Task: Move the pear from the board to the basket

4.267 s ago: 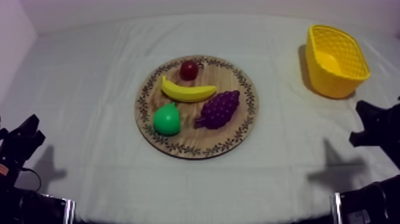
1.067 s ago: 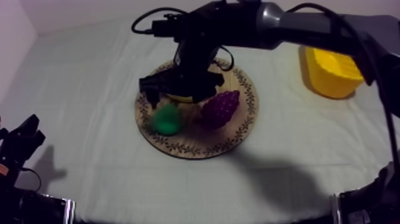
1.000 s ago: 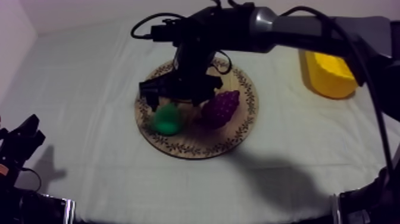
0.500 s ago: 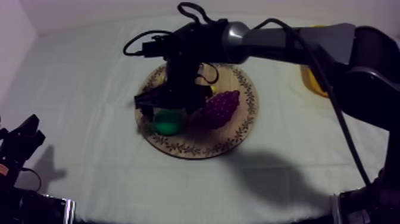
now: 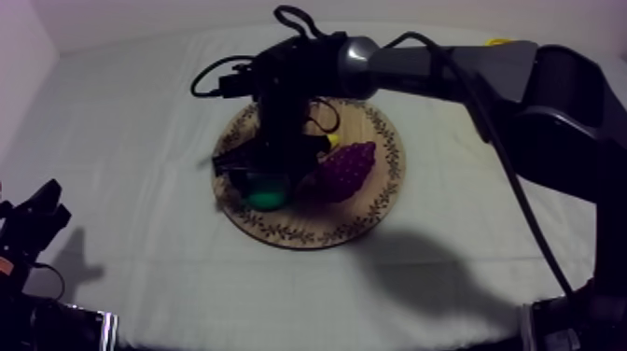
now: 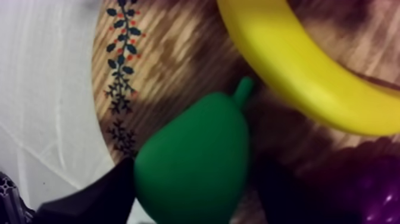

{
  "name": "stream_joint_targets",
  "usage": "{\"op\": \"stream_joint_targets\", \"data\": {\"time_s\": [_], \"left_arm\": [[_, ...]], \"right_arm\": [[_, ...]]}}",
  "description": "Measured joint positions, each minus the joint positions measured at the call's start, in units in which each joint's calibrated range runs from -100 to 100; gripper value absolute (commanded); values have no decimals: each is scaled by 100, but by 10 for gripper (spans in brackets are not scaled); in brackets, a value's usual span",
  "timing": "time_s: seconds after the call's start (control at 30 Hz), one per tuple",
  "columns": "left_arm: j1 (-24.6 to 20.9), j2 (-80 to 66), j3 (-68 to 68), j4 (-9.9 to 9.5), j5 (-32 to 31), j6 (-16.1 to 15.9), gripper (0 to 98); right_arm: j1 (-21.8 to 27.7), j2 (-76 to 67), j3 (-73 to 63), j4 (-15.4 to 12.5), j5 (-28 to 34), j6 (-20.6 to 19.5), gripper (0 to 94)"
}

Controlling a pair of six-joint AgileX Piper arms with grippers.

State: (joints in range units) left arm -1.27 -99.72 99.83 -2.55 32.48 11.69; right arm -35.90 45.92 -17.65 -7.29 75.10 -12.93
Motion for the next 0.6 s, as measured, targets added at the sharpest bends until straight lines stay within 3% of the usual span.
{"op": "stream_joint_targets", "data": {"time_s": [0.2, 0.6], "left_arm": [[0, 0, 0, 0, 0, 0, 1], [0, 0, 0, 0, 0, 0, 1]], "right_arm": [[54, -116, 138, 6, 46, 68, 448], [378, -1348, 1104, 142, -12, 217, 444]]}}
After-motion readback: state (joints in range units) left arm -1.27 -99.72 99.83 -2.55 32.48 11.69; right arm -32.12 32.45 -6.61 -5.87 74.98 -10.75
